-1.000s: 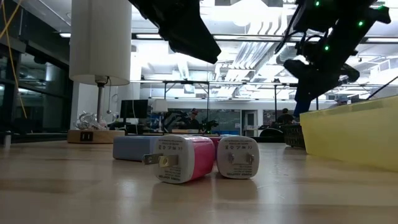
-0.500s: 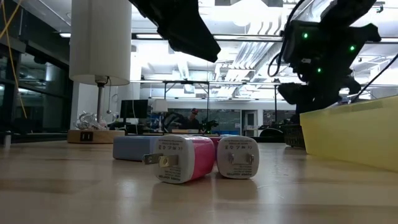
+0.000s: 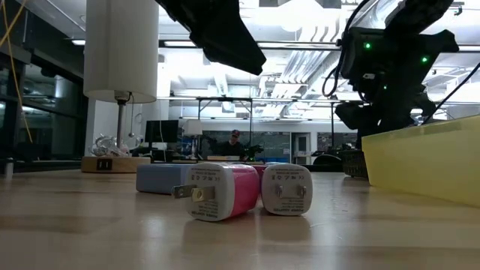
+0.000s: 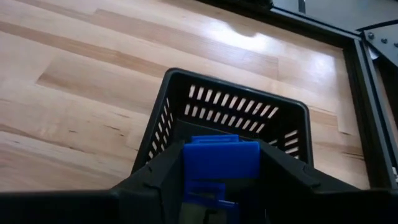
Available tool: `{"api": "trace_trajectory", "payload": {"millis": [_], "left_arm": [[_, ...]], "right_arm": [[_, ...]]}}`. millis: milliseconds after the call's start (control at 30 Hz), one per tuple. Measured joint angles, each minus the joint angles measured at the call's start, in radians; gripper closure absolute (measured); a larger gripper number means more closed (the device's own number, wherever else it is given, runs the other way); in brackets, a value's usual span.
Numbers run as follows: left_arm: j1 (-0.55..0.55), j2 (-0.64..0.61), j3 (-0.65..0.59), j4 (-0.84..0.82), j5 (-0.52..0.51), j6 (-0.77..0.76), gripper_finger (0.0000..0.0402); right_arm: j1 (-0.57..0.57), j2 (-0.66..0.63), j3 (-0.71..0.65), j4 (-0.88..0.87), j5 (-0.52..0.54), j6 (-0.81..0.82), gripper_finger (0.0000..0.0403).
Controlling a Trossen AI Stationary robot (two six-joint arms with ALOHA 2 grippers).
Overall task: Pick & Place Office items
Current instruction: Put the blue digital clock into the black bin, then put the blue charger adapter into the yellow bin
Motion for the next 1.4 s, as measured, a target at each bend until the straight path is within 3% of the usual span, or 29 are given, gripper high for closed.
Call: {"api": "trace_trajectory", "payload": {"millis": [300,867,1400], "left_arm": [[0.000,0.000,0.000,0.000,0.000,0.000,0.0164],[-0.002,0.000,0.000,0.000,0.000,0.000,0.0163],[-0.022,0.000,0.000,0.000,0.000,-0.014,0.0163]], "right_arm": [[0.000,0.000,0.000,0.000,-0.001,-0.002,0.0205],[0.000,0.000,0.000,0.000,-0.001,-0.004,0.0204],[0.000,-0.022,0.000,0.030,0.000,-0.119,0.0209]]}}
